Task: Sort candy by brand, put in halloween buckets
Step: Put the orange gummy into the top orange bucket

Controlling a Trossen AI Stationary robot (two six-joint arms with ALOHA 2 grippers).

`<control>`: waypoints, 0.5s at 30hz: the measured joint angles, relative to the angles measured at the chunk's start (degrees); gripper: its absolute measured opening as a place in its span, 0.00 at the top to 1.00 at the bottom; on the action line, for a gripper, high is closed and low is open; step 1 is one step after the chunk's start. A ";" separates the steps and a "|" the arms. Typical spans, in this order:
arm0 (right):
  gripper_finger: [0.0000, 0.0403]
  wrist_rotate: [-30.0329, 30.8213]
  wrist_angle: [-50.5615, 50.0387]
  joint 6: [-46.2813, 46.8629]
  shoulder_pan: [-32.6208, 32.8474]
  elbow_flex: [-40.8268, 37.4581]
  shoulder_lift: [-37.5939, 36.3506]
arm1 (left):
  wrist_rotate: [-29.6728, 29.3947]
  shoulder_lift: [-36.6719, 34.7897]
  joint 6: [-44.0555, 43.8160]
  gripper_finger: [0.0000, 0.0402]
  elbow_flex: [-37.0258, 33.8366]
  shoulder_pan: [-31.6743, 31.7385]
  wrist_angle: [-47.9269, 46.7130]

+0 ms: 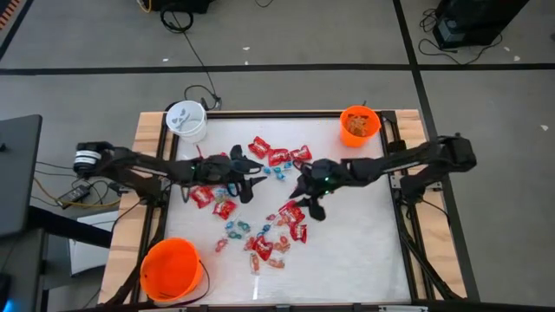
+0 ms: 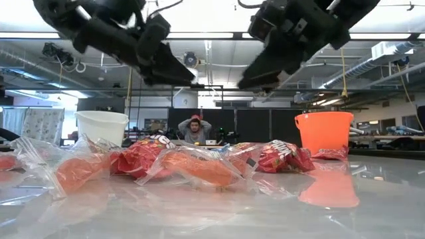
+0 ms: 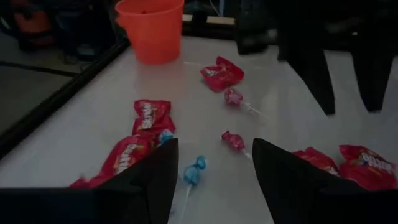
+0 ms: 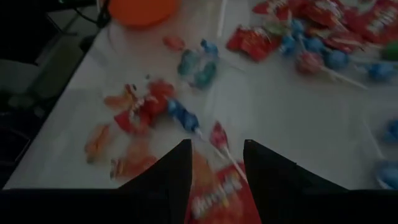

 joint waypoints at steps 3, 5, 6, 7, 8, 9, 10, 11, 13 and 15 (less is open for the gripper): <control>0.61 -0.01 4.32 -0.34 0.77 0.00 3.07 | -0.02 -4.76 -0.26 0.47 0.00 0.00 -5.42; 0.61 0.01 5.38 -1.47 0.98 0.00 4.54 | -0.15 -7.17 0.10 0.47 0.04 0.00 -8.42; 0.61 0.03 5.65 -2.68 1.00 0.02 5.20 | -0.59 -8.06 0.60 0.47 0.02 0.03 -10.16; 0.61 0.12 5.51 -4.21 0.98 0.04 5.74 | -1.46 -8.76 1.34 0.47 0.03 0.14 -11.18; 0.61 0.16 5.38 -5.74 0.98 0.04 6.43 | -2.60 -9.33 1.46 0.47 0.02 0.20 -12.42; 0.61 0.12 5.41 -7.03 0.98 0.04 7.04 | -3.88 -9.62 1.38 0.47 0.02 0.22 -13.69; 0.61 0.12 5.26 -8.03 1.00 0.04 7.60 | -4.62 -9.66 1.09 0.47 0.02 0.24 -14.21; 0.61 0.14 5.43 -8.77 1.08 0.04 8.16 | -4.64 -9.61 0.68 0.47 0.02 0.26 -14.84; 0.61 0.07 5.81 -10.34 1.47 0.04 9.17 | -2.55 -9.41 0.13 0.47 0.02 0.25 -16.27; 0.61 -0.01 6.08 -12.76 1.88 0.07 10.06 | 1.31 -8.57 0.93 0.47 0.02 0.13 -17.00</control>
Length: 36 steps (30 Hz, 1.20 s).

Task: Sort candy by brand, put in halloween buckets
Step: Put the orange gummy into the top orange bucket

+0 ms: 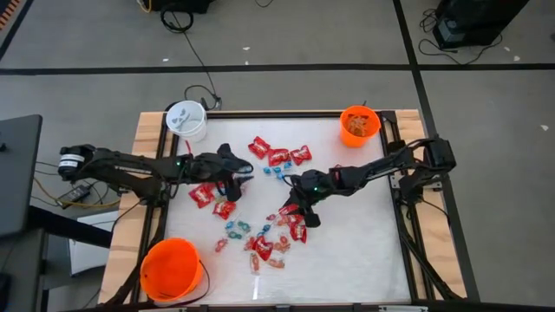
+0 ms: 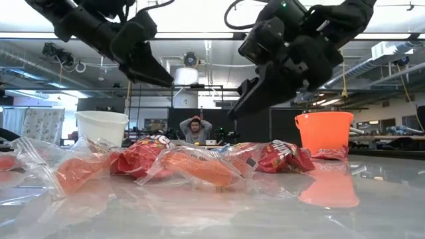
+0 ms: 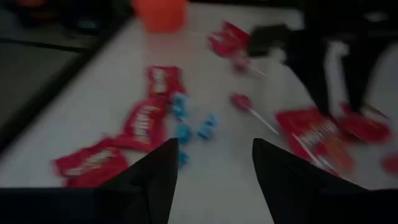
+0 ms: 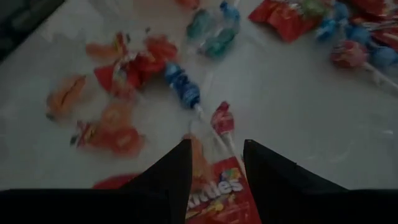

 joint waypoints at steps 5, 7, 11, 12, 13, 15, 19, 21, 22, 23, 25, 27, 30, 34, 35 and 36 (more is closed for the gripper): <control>0.61 1.10 4.52 -0.23 1.06 0.02 2.47 | 5.24 1.18 0.27 0.47 -0.07 -1.78 -3.13; 0.61 3.44 6.17 0.17 1.09 0.02 4.15 | 5.18 1.64 0.21 0.47 -0.80 -3.04 -3.79; 0.61 6.34 7.67 -0.15 1.11 0.03 6.78 | 3.73 3.54 -1.21 0.47 -1.91 -5.70 -1.51; 0.61 6.10 7.70 -0.43 1.19 0.07 7.28 | 3.23 4.42 -1.24 0.47 -1.91 -6.28 -0.50; 0.61 5.37 7.62 -0.93 1.35 0.06 7.69 | 2.85 5.23 -1.31 0.47 -1.76 -6.76 0.11; 0.61 4.23 7.46 -2.36 1.89 0.04 8.48 | 1.65 6.16 -2.42 0.47 -1.86 -7.57 0.23; 0.61 5.23 6.88 -8.33 4.05 0.10 9.94 | -0.41 8.16 -2.57 0.47 -1.89 -8.34 1.15; 0.61 6.35 7.92 -9.05 4.91 0.09 10.42 | -2.33 9.22 -2.57 0.47 -1.74 -8.37 2.86; 0.61 6.85 8.95 -9.09 5.21 0.09 10.97 | -3.38 9.34 -2.57 0.47 -1.75 -8.35 2.63; 0.61 7.22 9.41 -9.05 5.37 0.12 11.26 | -4.06 9.48 -2.57 0.47 -1.88 -8.35 2.63; 0.61 7.37 9.29 -9.08 5.59 0.11 11.49 | -4.55 10.14 -2.59 0.47 -1.75 -8.31 4.40; 0.61 7.35 9.67 -9.08 5.59 0.22 12.00 | -4.85 10.17 -2.57 0.47 -1.79 -8.33 4.25; 0.62 7.35 9.16 -9.08 5.59 0.26 11.94 | -4.96 10.57 -2.59 0.47 -1.64 -8.33 5.61; 0.63 7.74 8.88 -8.88 5.59 0.24 10.74 | -5.03 10.58 -2.70 0.47 -1.64 -8.33 6.35; 0.63 7.88 8.78 -8.84 5.59 0.28 10.27 | -5.03 10.58 -2.77 0.47 -1.64 -8.33 6.35; 0.63 8.31 8.91 -8.44 5.59 0.32 9.88 | -5.03 10.58 -2.75 0.47 -1.64 -8.33 6.46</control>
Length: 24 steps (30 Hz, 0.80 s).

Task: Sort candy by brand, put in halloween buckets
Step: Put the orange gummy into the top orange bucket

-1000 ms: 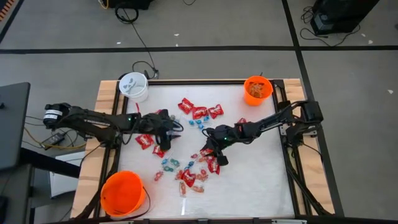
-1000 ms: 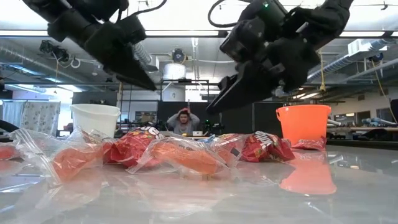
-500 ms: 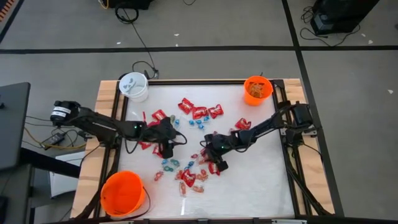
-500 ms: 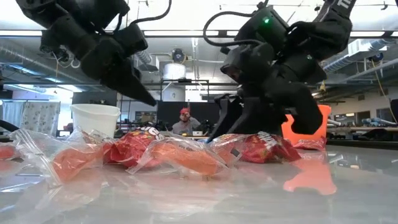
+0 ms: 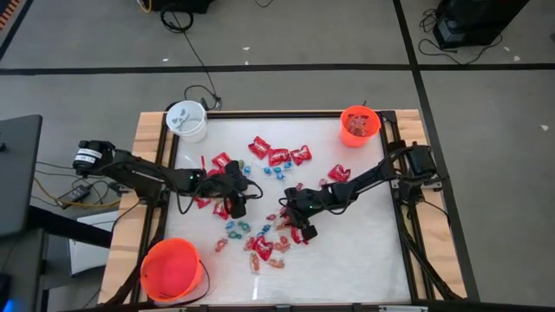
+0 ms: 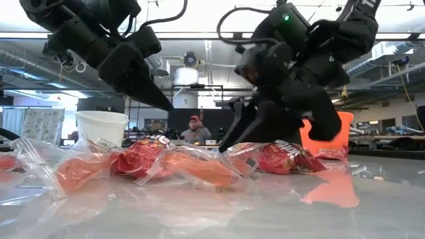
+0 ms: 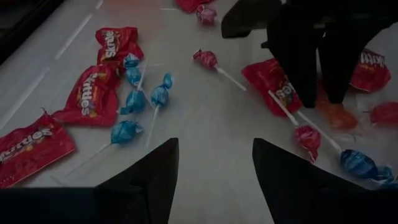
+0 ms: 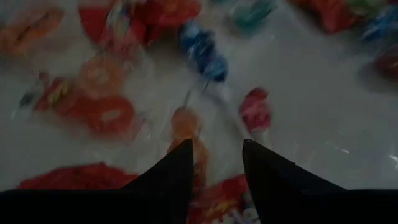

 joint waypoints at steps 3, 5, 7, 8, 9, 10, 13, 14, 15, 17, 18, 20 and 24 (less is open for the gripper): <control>0.67 0.77 0.91 1.26 0.00 0.85 -0.56 | -0.01 0.00 0.03 0.47 0.00 0.00 0.29; 0.75 0.20 0.27 1.96 -0.01 1.08 -0.56 | -0.02 0.00 -0.10 0.47 0.00 0.00 0.16; 0.83 -0.54 0.67 3.54 0.00 1.10 -0.56 | -0.02 0.00 -0.55 0.47 -0.02 0.00 0.20; 0.86 -0.61 1.08 4.17 0.00 1.12 -0.86 | -0.02 0.00 -0.99 0.47 -0.01 0.00 0.31; 0.89 -0.65 1.70 4.63 0.00 1.15 -1.12 | -0.02 0.00 -1.35 0.47 0.00 0.00 0.20; 0.90 -0.64 2.51 5.82 0.04 1.29 -1.35 | -0.04 0.00 -1.62 0.47 0.00 0.00 0.13; 0.91 -0.25 1.08 8.33 0.19 2.62 -1.76 | -0.05 0.00 -2.16 0.47 0.00 0.00 -0.26; 0.90 0.38 0.13 8.40 0.42 3.03 -1.76 | -0.07 0.00 -2.15 0.47 0.00 0.00 -0.12; 0.88 1.76 -0.57 8.60 0.78 3.19 -1.57 | -0.07 0.00 -2.04 0.47 0.00 0.00 -0.07; 0.83 4.72 -0.55 9.04 1.79 3.44 -0.66 | -0.17 0.00 -1.68 0.47 0.00 0.03 0.09; 0.80 6.08 -1.55 9.07 2.42 3.39 -0.58 | -0.48 0.00 -1.61 0.47 0.00 0.11 0.20; 0.73 8.90 -2.40 9.78 3.64 3.31 -0.58 | -1.36 0.00 -1.59 0.47 0.00 0.11 0.78; 0.63 11.25 -3.03 12.27 5.27 3.35 -0.58 | -2.14 0.00 -1.73 0.47 0.00 0.11 1.17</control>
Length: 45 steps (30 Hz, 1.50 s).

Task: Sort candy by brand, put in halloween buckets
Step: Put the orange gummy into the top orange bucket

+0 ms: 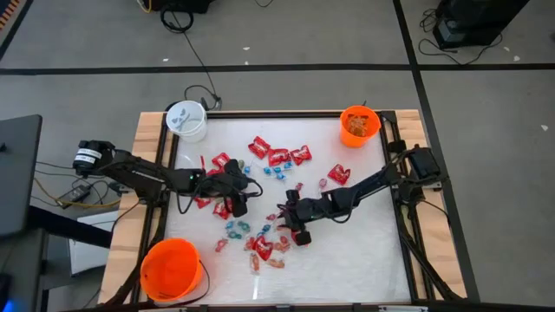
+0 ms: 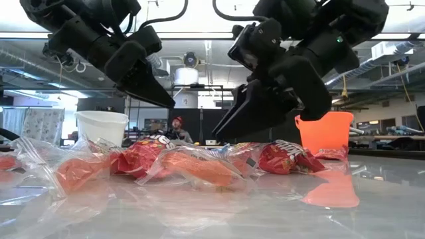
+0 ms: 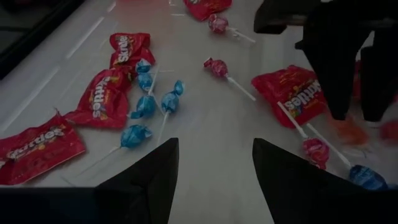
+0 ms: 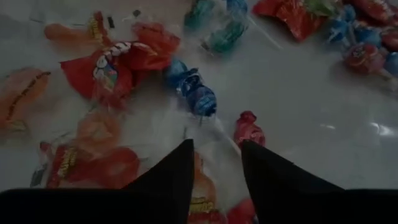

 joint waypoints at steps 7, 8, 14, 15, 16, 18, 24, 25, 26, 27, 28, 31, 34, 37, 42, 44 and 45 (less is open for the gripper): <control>0.61 1.08 0.12 2.56 0.72 0.08 2.62 | 0.02 -0.02 -0.26 0.47 0.00 0.00 1.16; 0.61 1.01 -0.12 2.72 0.72 0.09 3.26 | 0.04 -0.02 -0.45 0.47 -0.01 0.00 1.25; 0.63 -1.38 -0.25 2.95 0.72 1.19 6.84 | 0.04 0.11 -0.45 0.47 0.00 0.00 2.09; 0.65 -1.43 -0.39 2.75 0.72 1.18 6.83 | 0.02 0.11 0.02 0.47 0.00 0.00 2.09; 0.69 -1.41 -0.67 2.28 0.72 1.18 6.44 | 0.00 0.11 0.33 0.47 -0.02 0.00 2.44; 0.78 -1.31 -1.02 1.32 0.72 1.13 5.52 | -0.12 0.13 0.65 0.47 0.00 0.00 2.87; 0.95 -1.95 -4.88 3.35 0.59 0.66 -2.31 | -0.59 0.15 0.19 0.47 -0.02 0.00 5.55; 0.95 -1.01 -5.98 4.15 0.59 0.80 -4.09 | -0.59 0.15 0.38 0.47 -0.02 0.00 6.22; 0.96 0.26 -7.72 4.90 0.59 0.94 -5.75 | -0.61 0.15 0.46 0.47 -0.02 0.00 6.75; 0.96 1.92 -10.37 5.25 0.54 0.92 -7.46 | -0.61 0.15 0.46 0.47 -0.02 0.00 7.27; 0.97 4.29 -13.34 5.59 0.41 0.75 -9.04 | -0.61 0.15 0.45 0.47 -0.02 0.00 7.57; 0.97 12.22 -20.72 7.20 -0.59 0.71 -14.66 | -0.63 0.17 -0.07 0.47 -0.02 0.00 7.68; 0.97 18.57 -28.69 8.68 -2.73 0.87 -20.41 | -0.63 0.17 -1.38 0.47 -0.02 0.00 7.62; 0.97 20.97 -36.44 8.93 -6.20 0.74 -25.52 | -0.63 0.17 -1.50 0.47 -0.02 0.00 7.59; 0.97 17.10 -39.28 6.91 -14.24 0.79 -31.85 | -3.52 0.17 -4.46 0.47 -0.02 0.22 7.53; 0.97 15.53 -40.74 6.76 -18.47 0.82 -33.55 | -5.34 0.17 -5.49 0.47 -0.02 0.57 7.46; 0.97 15.45 -41.82 6.76 -20.78 0.85 -34.29 | -5.58 0.17 -5.58 0.47 -0.02 0.83 7.44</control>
